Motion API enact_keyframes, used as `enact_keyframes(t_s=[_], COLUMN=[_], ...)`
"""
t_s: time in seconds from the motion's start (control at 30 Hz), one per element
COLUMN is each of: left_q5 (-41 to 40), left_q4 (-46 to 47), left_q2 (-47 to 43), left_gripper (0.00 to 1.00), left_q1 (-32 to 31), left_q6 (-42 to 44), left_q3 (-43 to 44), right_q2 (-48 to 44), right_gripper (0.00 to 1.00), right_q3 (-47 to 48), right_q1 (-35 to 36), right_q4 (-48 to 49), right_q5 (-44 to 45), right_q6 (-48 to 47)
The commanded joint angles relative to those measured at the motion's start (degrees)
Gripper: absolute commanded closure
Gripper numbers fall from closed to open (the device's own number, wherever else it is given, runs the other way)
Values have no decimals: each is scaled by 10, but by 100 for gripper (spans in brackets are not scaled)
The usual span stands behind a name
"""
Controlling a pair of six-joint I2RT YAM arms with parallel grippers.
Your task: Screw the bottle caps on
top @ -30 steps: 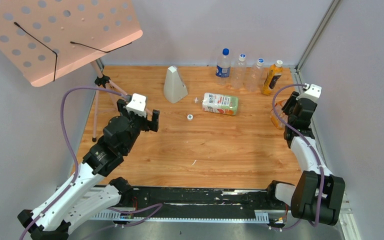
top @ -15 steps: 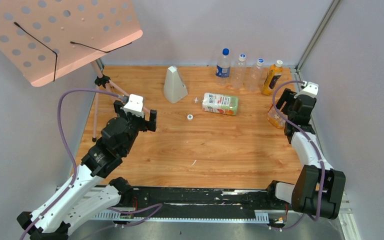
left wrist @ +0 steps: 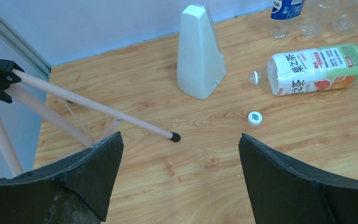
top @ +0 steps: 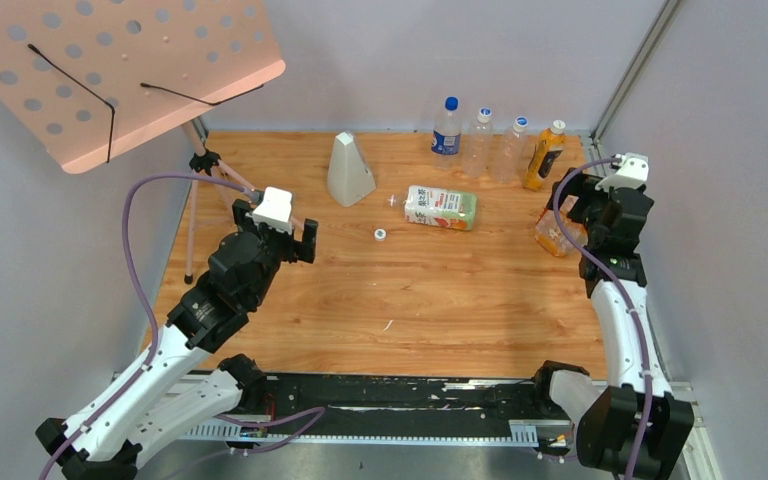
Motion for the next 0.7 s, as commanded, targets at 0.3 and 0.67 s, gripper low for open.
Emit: enact_keyframes(t_s=[0.3, 0.67], left_q5=[0, 3], left_q4=[14, 13], left_q2=[17, 32], left_gripper=[0, 0], left_q1=[3, 3], left_q6=[10, 16], left_q3=[0, 0], right_q2=[168, 435], right_gripper=[0, 0], right_q3=[173, 350], right_q1=[169, 201], right_q4=[-128, -208], right_q5=[-285, -344], right_q6=[-239, -356])
